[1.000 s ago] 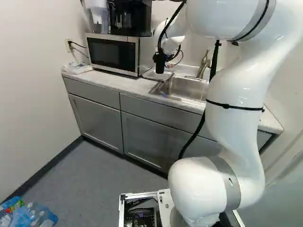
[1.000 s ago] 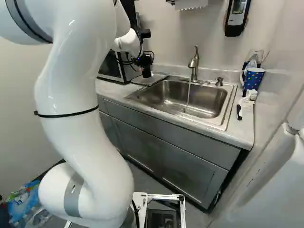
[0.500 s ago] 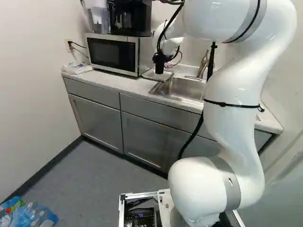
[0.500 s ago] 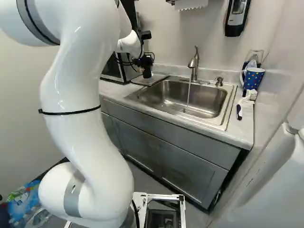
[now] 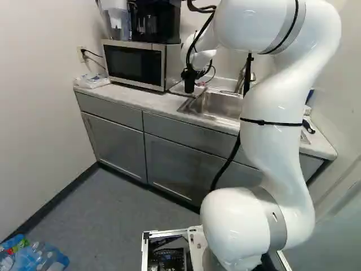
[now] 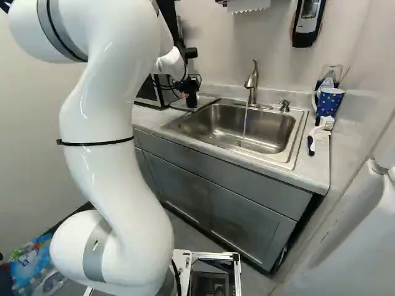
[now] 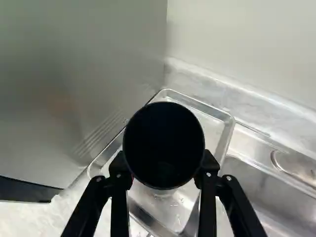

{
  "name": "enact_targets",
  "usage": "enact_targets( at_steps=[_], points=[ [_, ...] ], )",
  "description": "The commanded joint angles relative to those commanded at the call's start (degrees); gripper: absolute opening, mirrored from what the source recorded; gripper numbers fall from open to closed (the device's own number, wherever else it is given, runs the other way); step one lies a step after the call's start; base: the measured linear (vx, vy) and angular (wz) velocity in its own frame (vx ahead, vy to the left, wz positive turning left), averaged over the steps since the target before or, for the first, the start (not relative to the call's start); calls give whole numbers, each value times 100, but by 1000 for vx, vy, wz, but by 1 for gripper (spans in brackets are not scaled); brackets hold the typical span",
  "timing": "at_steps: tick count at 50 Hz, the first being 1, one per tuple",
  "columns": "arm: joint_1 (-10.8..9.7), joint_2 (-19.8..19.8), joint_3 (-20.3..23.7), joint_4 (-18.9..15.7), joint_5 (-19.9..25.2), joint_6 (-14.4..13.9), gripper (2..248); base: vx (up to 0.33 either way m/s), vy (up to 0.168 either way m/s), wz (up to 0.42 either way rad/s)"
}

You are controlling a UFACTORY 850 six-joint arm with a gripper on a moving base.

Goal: Rinse the cup and place it in the tray

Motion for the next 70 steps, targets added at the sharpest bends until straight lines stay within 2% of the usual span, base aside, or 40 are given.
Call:
enact_targets(
  at_steps=[14, 15, 19, 20, 24, 25, 30, 31, 46, 70],
  points=[
    [0, 0, 0, 0, 0, 0, 126, 0, 0, 0],
    [0, 0, 0, 0, 0, 0, 151, 0, 0, 0],
    [0, 0, 0, 0, 0, 0, 151, 0, 0, 0],
    [0, 0, 0, 0, 0, 0, 183, 0, 0, 0],
    [0, 0, 0, 0, 0, 0, 183, 0, 0, 0],
    [0, 0, 0, 0, 0, 0, 218, 0, 0, 0],
    [0, 0, 0, 0, 0, 0, 218, 0, 0, 0],
    [0, 0, 0, 0, 0, 0, 247, 0, 0, 0],
    [0, 63, -18, 0, 0, 0, 247, 0, 0, 0],
    [-12, 371, 49, 0, 0, 0, 247, 0, 0, 0]
  ],
)
